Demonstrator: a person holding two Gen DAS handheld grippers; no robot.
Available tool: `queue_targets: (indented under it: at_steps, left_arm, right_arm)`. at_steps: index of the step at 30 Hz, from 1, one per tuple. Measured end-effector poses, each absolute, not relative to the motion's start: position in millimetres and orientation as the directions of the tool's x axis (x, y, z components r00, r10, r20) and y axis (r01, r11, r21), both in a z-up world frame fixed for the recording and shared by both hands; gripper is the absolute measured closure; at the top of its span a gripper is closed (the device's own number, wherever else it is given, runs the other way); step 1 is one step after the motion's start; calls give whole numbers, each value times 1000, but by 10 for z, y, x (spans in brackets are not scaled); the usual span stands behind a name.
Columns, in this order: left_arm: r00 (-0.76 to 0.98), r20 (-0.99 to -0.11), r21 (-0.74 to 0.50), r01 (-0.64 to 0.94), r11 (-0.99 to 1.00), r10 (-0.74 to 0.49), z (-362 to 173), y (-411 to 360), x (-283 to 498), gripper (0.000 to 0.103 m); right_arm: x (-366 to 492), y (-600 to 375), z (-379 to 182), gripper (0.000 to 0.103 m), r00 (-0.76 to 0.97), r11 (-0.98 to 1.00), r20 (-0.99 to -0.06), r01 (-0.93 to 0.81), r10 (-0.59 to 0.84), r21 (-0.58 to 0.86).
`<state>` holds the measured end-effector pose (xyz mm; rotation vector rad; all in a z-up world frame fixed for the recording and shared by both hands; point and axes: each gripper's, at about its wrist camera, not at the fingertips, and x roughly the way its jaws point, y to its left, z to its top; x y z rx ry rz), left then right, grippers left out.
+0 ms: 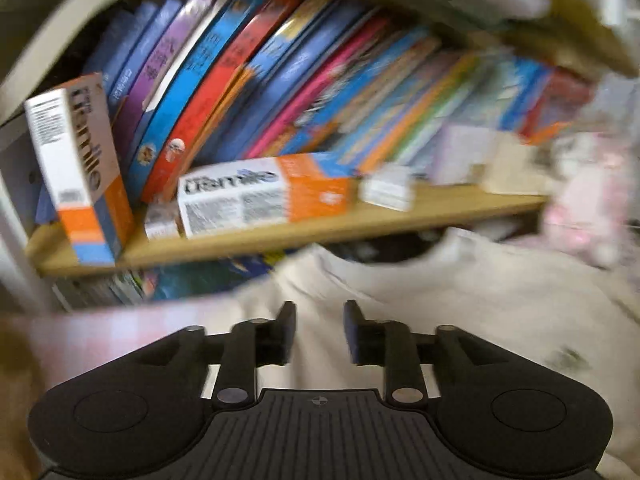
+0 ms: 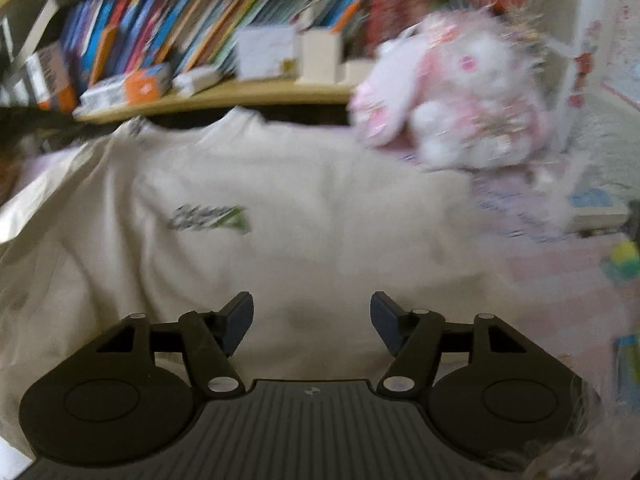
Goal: Fold clothes
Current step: 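Lay the T-shirt flat on the mat and open both grippers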
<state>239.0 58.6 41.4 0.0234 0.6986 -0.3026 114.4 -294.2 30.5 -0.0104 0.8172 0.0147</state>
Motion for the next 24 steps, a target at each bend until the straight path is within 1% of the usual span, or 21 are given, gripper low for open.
queue_targets:
  at_steps: [1,2,4,6,10,12,13,15,16,17,19,22,24]
  left_arm:
    - [715,-636,-96,300,949,-291,432,519,2216,61]
    - [708,-635,-112,313,943,-310,447,462,2049,59]
    - [695,-634,-147,322,935,-339,453,362,1683,47]
    - [690,-641,-148,319,936,-336,429,244,1404,45]
    - [674,-673,-169,261,950,-305,315,75,944,43]
    - [665,-690,-178,225,958,-284,254,42,807,43]
    - [660,-701,-175,207,962,-270,222,24,753,43]
    - [650,-720,-164,182,969,-244,164,-2,674,43]
    - [642,-731,-160,172,972,-233,133,-7,646,43]
    - [639,-737,-153,159,975,-220,107,-11,613,43]
    - [641,-743,-141,130,981,-192,70,-9,551,43]
    - [652,-739,-152,87,985,-171,62,10,496,43]
    - [657,-737,-150,72,986,-160,66,-3,463,43]
  right_arm:
    - [1138,-3051,336,40,689,1000,-724,4,-14,-16]
    - [1141,-3169,355,40,691,999,-722,27,-38,-27]
    - [1178,-3418,357,40,684,996,-724,79,-87,-45]
    - [1231,-3651,335,41,673,991,-730,121,-122,-55]
    - [1370,-3929,232,48,643,991,-758,131,-109,-31]
    - [1439,-3980,152,53,618,993,-781,118,-88,-19]
    - [1462,-3984,114,60,605,994,-793,109,-77,-13]
    - [1467,-3970,87,67,595,996,-802,84,-60,-12]
    - [1466,-3965,94,85,593,998,-804,67,-45,-6]
    - [1465,-3963,117,94,591,999,-807,46,-20,9]
    - [1403,-3961,230,97,629,999,-777,28,-2,19]
    - [1134,-3959,538,98,750,998,-659,65,-63,-22]
    - [973,-4016,594,98,763,992,-636,126,-111,-22]
